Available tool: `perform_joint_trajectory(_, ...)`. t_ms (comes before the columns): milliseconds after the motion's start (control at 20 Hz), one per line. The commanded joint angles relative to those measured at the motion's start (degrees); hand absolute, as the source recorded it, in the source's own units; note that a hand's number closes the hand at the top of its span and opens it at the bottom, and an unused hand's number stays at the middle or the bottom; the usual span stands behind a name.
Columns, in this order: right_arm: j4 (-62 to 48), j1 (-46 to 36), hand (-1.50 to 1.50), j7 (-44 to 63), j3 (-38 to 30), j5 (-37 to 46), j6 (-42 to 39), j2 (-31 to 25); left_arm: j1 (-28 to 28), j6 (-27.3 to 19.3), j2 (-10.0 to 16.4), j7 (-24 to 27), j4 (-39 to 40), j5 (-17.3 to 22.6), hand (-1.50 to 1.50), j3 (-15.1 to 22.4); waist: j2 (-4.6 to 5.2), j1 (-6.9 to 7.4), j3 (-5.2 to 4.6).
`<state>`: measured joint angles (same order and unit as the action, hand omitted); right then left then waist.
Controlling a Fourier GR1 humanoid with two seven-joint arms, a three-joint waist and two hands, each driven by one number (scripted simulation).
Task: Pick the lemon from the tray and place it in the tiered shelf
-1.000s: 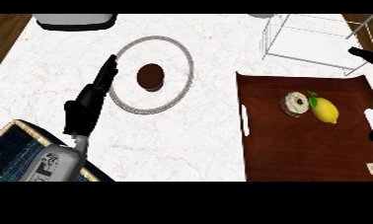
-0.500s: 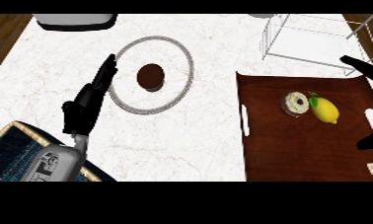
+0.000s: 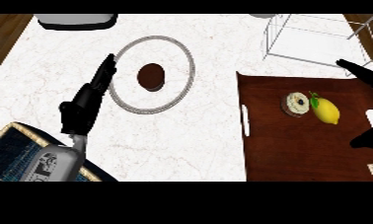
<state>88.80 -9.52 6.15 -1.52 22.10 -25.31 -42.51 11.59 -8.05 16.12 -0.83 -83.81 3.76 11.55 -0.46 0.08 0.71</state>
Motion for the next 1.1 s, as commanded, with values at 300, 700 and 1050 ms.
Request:
perform_joint_trajectory(300,-0.5,0.3,-1.5,0.6,2.2,6.9,0.7,5.2,-2.2,0.5,-1.7,-1.2,-0.5,-1.2,0.0,-0.4,0.43,-0.01,-0.72)
perform_joint_trajectory(700,-7.0,-1.3,-1.5,-3.6,0.8,11.3,1.6,5.6,-2.4,-0.5,-4.4,-0.5,-0.5,-3.4,0.0,1.1,0.47,0.04,-0.7)
perform_joint_trajectory(1050,-10.3,-1.2,-1.5,-5.1,0.9,15.6,3.5,6.6,-0.2,1.1,-2.8,-1.1,1.5,-2.3,0.0,-1.9,0.47,-0.13,-0.71)
